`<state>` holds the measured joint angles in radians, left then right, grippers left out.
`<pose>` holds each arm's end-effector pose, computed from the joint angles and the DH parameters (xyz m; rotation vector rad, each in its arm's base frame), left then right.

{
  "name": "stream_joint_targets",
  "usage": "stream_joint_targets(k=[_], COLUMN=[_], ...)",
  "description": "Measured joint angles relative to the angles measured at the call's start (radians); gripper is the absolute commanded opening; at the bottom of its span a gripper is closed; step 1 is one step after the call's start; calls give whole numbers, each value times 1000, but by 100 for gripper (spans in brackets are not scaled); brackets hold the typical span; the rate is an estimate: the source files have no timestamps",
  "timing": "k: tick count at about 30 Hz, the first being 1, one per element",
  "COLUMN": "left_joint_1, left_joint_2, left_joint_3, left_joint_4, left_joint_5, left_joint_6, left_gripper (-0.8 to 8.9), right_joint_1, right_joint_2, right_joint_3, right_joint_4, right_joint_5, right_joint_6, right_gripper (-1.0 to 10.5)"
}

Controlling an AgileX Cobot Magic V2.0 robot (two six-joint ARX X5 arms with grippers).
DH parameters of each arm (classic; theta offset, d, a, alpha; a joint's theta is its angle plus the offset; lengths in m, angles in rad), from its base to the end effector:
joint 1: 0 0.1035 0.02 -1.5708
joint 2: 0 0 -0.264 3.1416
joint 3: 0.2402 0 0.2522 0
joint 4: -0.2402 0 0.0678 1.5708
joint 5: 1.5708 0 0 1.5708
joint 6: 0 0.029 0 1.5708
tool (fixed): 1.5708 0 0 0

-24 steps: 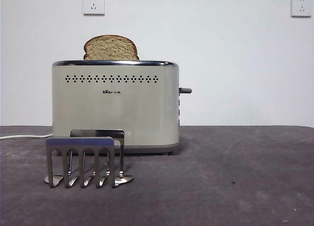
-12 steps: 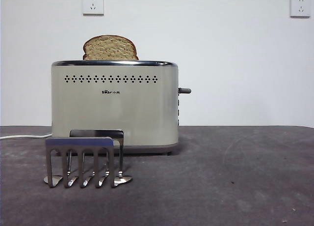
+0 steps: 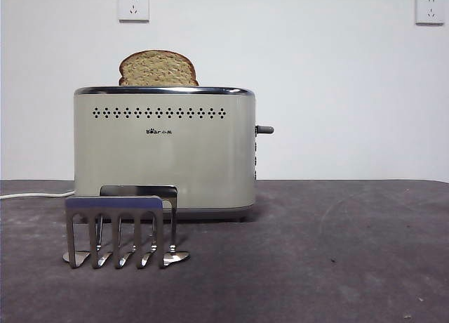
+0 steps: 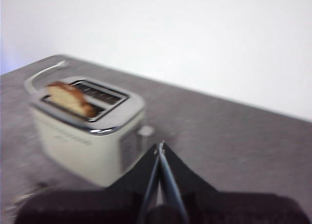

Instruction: Pick up a slice of bread from the rack,put the bread on the toaster,press the button

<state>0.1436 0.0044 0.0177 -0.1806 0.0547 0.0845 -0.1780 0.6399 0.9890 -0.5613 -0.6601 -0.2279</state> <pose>0.0948 0.0121 0.1518 0.0677 0.1702 0.0816 0.1080 -0.0014 0.3822 -0.1356 0.1399 0.4996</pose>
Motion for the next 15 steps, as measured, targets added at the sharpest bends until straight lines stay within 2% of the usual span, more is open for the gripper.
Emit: stream_joint_targets(k=[3,8,10,15], left_joint_1=[0,0,0,0], left_joint_2=[0,0,0,0], left_joint_3=[0,0,0,0], left_joint_4=[0,0,0,0], left_joint_5=[0,0,0,0], left_joint_6=[0,0,0,0], left_gripper=[-3,-3,-3,-3], right_joint_1=[-32,-38,-39,-29], right_joint_2=[-103,-224,-278,-428], right_joint_3=[-125,-320,-402,-587], right_joint_4=[91,152,190,321], right_joint_5=[89,315,348,369], right_joint_6=[29,108,131,164], right_gripper=[1,1,1,1])
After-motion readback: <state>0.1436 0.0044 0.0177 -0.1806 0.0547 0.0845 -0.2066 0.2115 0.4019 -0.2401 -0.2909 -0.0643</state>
